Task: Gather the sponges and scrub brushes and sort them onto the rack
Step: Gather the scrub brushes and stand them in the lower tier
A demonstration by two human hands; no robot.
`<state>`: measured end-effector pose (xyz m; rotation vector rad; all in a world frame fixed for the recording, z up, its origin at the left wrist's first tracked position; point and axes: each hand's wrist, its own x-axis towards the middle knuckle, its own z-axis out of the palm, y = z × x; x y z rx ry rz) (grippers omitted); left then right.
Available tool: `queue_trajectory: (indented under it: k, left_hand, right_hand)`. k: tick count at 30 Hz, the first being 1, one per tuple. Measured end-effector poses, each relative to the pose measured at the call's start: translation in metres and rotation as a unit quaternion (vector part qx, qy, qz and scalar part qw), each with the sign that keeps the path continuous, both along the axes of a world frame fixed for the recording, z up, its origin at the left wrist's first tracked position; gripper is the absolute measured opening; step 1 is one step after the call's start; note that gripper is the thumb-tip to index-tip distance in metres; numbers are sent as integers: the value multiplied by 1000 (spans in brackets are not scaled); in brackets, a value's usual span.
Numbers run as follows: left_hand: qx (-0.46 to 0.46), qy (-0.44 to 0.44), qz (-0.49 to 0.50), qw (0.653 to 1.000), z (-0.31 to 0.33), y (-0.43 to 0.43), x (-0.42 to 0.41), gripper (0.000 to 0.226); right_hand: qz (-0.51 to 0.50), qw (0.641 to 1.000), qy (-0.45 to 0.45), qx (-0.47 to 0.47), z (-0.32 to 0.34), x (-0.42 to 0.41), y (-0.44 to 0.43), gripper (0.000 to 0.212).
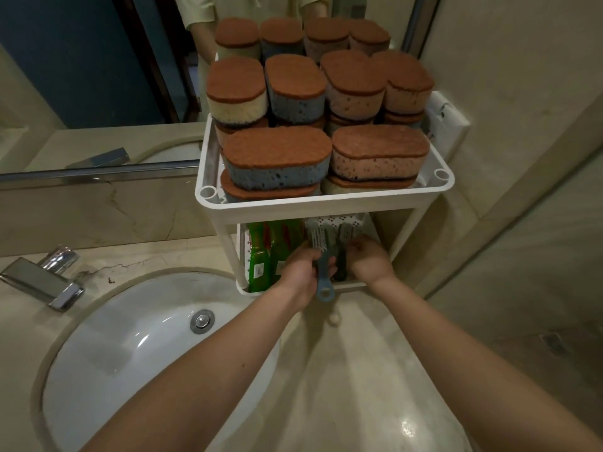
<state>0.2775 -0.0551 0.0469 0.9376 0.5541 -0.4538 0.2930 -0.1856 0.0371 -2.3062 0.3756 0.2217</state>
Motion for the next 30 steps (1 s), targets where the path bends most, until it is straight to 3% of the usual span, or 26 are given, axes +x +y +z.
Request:
queue_trajectory:
  k: [3, 6, 10, 16, 20, 26, 30]
  left_hand:
    - [7, 29, -25, 999, 8, -17, 9, 18]
    - [17, 28, -24, 999, 4, -32, 20, 23]
    - [23, 7, -53, 998, -2, -43, 26, 16]
    - [154, -71, -111, 979, -20, -37, 26, 18]
    - [108, -75, -131, 983, -18, -34, 26, 21]
    - [94, -56, -175, 978, -13, -43, 28, 48]
    - [121, -60, -198, 971, -18, -44, 25, 56]
  right_hand:
    - [-68, 979, 85, 175, 9, -22, 3, 27]
    - [-81, 967, 132, 201, 10, -31, -1, 32]
    - [-167, 941, 85, 282, 8, -30, -9, 19]
    - [-242, 927, 8, 285, -2, -24, 7, 25]
    - [-265, 920, -20, 289, -9, -24, 17, 30]
    - [-232, 923, 2, 306, -11, -23, 11, 47]
    - [-240, 893, -4, 381, -13, -26, 11, 58]
